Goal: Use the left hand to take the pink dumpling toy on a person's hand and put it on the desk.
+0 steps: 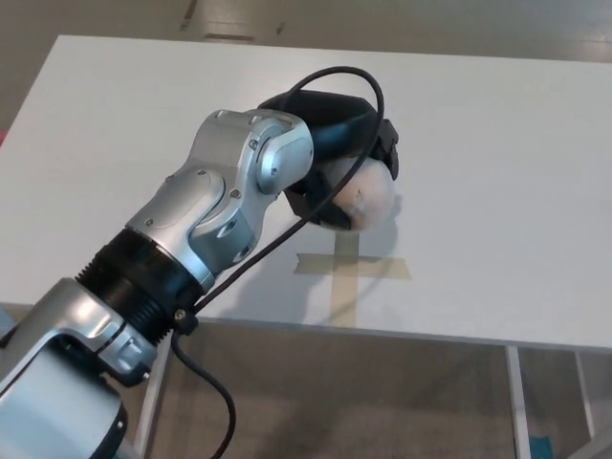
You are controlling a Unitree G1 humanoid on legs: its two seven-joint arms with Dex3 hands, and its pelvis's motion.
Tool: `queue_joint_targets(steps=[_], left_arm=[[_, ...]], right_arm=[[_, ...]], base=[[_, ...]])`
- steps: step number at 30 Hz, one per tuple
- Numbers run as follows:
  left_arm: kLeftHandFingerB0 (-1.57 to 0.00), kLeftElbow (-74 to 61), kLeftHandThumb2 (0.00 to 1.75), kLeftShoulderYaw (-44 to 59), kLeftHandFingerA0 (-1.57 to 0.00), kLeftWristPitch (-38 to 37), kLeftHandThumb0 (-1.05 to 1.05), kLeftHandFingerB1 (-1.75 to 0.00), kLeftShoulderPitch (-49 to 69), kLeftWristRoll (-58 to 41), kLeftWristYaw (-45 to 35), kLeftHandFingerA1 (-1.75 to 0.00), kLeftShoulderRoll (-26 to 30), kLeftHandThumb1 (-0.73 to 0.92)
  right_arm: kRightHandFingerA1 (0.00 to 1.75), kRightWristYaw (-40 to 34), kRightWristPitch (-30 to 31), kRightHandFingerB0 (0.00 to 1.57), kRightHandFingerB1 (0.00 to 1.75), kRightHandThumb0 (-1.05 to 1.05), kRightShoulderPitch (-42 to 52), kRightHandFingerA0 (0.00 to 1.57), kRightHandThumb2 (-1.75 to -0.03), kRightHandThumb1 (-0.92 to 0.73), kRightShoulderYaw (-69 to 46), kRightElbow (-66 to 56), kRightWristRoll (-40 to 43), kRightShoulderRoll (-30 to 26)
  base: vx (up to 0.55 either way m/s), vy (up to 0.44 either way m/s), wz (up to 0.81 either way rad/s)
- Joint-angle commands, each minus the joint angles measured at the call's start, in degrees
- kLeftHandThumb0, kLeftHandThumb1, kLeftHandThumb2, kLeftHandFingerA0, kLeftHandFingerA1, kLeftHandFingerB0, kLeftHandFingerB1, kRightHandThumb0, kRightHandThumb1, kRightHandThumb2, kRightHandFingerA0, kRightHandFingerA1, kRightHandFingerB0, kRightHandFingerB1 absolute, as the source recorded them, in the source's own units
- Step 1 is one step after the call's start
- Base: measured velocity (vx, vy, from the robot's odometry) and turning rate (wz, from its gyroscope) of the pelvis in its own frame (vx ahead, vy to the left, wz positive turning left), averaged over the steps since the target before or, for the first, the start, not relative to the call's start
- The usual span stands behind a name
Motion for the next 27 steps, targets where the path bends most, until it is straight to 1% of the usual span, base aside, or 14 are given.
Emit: queue_joint_targets(steps=[1,5,6,9,10,12,13,18,20,22,23,24,25,27], left_arm=[[-0.84,-1.4,0.64,1.6,-0.69,-0.6,-0.23,-0.61,1.3,0.4,-0.7,-1.53,0.5,0.76],[-0.87,-5.5,0.64,5.7,-0.69,-0.8,-0.24,-0.61,0.4,-1.6,-1.3,-1.54,2.3,0.75],[-0.82,-6.9,0.64,7.2,-0.68,-1.4,-0.24,-0.86,0.5,-2.2,-1.1,-1.57,3.0,0.76],[-0.76,-9.2,0.64,10.6,-0.68,-3.4,-0.25,-1.03,0.4,-3.4,-0.8,-1.58,5.0,0.77],[-0.89,-9.7,0.66,11.7,-0.75,-4.0,-0.26,-0.62,0.1,-3.8,-0.9,-1.50,5.8,0.75],[-0.79,-10.4,0.66,13.7,-0.77,-5.4,-0.27,-0.50,-0.4,-4.1,-0.8,-1.44,7.4,0.76],[-0.88,-10.1,0.66,15.0,-0.79,-6.3,-0.31,-0.61,-0.3,-4.4,-0.1,-1.42,8.6,0.73],[-0.86,-8.3,0.65,19.3,-0.76,-9.6,-0.31,-0.56,0.9,-5.8,1.2,-1.41,12.9,0.75],[-0.72,-7.1,0.64,20.8,-0.76,-10.9,-0.29,-0.46,1.3,-6.0,1.3,-1.34,14.5,0.76],[-0.81,-6.1,0.63,21.9,-0.77,-10.9,-0.29,-0.51,2.0,-6.1,1.1,-1.29,16.2,0.75],[-0.86,-5.7,0.64,22.1,-0.76,-11.1,-0.29,-0.67,2.3,-6.2,1.1,-1.31,16.6,0.75],[-0.86,-5.4,0.64,22.2,-0.76,-11.3,-0.29,-0.67,2.4,-6.2,1.1,-1.31,16.8,0.75],[-0.82,-5.0,0.63,22.6,-0.78,-11.6,-0.28,-0.51,3.3,-6.2,1.1,-1.25,17.6,0.75],[-0.86,-3.1,0.63,22.7,-0.77,-12.2,-0.28,-0.57,5.5,-5.5,1.8,-1.26,19.2,0.75]], right_arm=[[0.53,0.8,0.3,0.45,0.53,-0.36,0.9,0.44,-0.87,-0.60,0.7,0.1,-0.5,-0.7],[0.53,1.1,0.2,0.44,0.52,-0.36,0.8,0.45,-0.87,-0.60,0.7,0.1,-0.2,-0.8],[0.54,1.1,0.2,0.42,0.52,-0.35,0.8,0.45,-0.87,-0.60,0.8,0.1,-0.2,-0.7],[0.53,1.0,0.1,0.42,0.52,-0.36,0.9,0.45,-0.87,-0.60,0.8,0.1,-0.2,-0.6],[0.53,1.1,0.1,0.43,0.52,-0.36,0.9,0.45,-0.87,-0.59,0.8,0.1,-0.2,-0.6],[0.53,1.3,0.1,0.42,0.52,-0.36,0.8,0.44,-0.87,-0.59,0.8,0.1,-0.1,-0.7],[0.53,1.3,0.1,0.41,0.51,-0.36,0.8,0.44,-0.87,-0.59,0.8,0.1,0.0,-0.7],[0.53,1.1,0.0,0.41,0.51,-0.36,1.3,0.44,-0.87,-0.59,0.6,0.1,0.1,-0.6],[0.53,0.8,0.0,0.44,0.52,-0.35,1.4,0.44,-0.87,-0.59,0.7,0.1,0.0,-0.6],[0.53,0.7,0.1,0.43,0.52,-0.35,1.3,0.44,-0.86,-0.59,0.6,0.2,0.1,-0.5],[0.53,0.8,0.1,0.43,0.52,-0.35,1.3,0.44,-0.86,-0.59,0.6,0.1,0.1,-0.5],[0.53,0.8,0.1,0.43,0.52,-0.35,1.4,0.44,-0.86,-0.59,0.6,0.1,0.1,-0.5],[0.52,0.9,0.1,0.44,0.53,-0.35,1.5,0.44,-0.87,-0.59,0.5,0.1,0.2,-0.5],[0.53,0.8,0.1,0.43,0.52,-0.36,1.7,0.44,-0.87,-0.59,0.7,0.2,0.0,-0.4]], base=[[0.00,0.000,0.00],[0.00,0.000,0.00],[0.00,0.000,0.00],[0.00,0.000,0.00],[0.00,0.000,0.00],[0.00,0.000,0.00],[0.00,0.000,0.00],[0.00,0.000,0.00],[0.00,0.000,0.00],[0.00,0.000,0.00],[0.00,0.000,0.00],[0.00,0.000,0.00],[0.00,0.000,0.00],[0.00,0.000,0.00]])
